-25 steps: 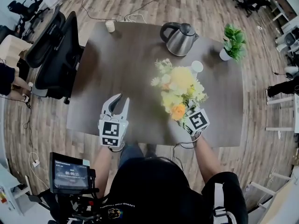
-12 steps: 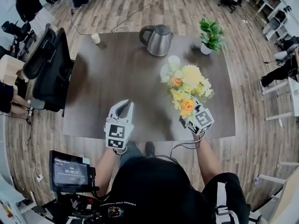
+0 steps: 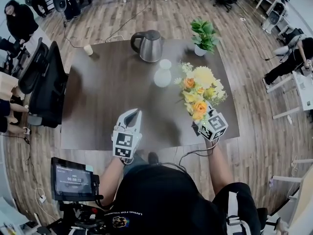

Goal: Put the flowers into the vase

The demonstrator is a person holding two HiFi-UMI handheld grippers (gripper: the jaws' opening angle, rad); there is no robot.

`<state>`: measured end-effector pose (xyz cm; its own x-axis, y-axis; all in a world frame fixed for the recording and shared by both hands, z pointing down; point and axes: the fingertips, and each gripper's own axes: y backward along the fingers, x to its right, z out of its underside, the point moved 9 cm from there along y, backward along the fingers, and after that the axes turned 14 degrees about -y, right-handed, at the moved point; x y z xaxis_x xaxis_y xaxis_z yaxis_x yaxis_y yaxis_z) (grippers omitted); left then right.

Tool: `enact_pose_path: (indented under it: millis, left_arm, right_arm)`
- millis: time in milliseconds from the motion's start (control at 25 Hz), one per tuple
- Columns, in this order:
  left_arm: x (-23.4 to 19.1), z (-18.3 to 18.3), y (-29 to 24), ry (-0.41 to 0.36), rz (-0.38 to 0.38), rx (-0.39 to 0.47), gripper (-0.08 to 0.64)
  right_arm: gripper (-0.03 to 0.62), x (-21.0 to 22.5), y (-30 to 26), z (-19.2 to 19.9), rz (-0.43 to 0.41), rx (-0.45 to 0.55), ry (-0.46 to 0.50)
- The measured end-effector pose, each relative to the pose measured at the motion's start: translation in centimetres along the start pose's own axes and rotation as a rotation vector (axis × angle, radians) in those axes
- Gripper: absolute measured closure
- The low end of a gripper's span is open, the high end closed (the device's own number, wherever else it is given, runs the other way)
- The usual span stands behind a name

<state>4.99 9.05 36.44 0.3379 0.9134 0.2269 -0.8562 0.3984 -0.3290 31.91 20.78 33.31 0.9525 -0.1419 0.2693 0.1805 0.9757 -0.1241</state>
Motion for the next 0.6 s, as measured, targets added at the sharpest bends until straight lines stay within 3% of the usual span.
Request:
enact_pose_path:
  millis: [280, 600]
  left_arm:
    - [0.8, -1.0, -0.7, -0.009, 0.032, 0.023, 0.552]
    - [0.3, -1.1, -1.4, -0.003, 0.027, 0.032, 0.552]
  right_arm:
    - [0.555, 1.6, 1.2, -2.0, 0.067, 0.006, -0.010]
    - [0.556, 3.3, -0.4, -4.8, 0.084, 0.010, -0.011]
